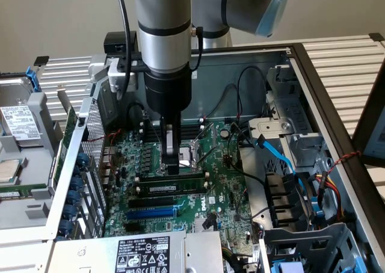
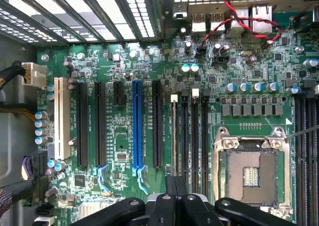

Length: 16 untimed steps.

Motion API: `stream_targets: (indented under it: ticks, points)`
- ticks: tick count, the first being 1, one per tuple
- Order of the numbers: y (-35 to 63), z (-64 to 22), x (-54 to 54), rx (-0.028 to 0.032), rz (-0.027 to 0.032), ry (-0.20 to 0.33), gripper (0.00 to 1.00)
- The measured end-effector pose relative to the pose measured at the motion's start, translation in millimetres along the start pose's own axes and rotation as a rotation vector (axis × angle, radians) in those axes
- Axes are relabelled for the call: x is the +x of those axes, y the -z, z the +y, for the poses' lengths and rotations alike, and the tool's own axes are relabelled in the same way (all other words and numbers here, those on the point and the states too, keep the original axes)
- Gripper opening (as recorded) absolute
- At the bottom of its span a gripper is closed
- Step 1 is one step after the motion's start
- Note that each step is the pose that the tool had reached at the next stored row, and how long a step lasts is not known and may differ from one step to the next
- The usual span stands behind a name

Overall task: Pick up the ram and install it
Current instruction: 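Press down the ram until it locks into place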

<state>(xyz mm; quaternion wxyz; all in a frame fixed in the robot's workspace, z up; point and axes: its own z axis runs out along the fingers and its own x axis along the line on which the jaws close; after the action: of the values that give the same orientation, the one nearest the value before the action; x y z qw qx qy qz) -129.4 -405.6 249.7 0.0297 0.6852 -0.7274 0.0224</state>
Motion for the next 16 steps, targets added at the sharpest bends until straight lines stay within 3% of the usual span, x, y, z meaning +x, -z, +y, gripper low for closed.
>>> stream_targets:
  ticks: [4,13,16]
  points:
    - [6.4,0.1,0.5,-0.0002,-0.0027,0.000,0.10]
    - [6.6,0.0,0.6,-0.0004,-0.0037,-0.002,0.10]
    - [6.6,0.0,0.5,-0.0031,-0.0058,-0.038,0.10]
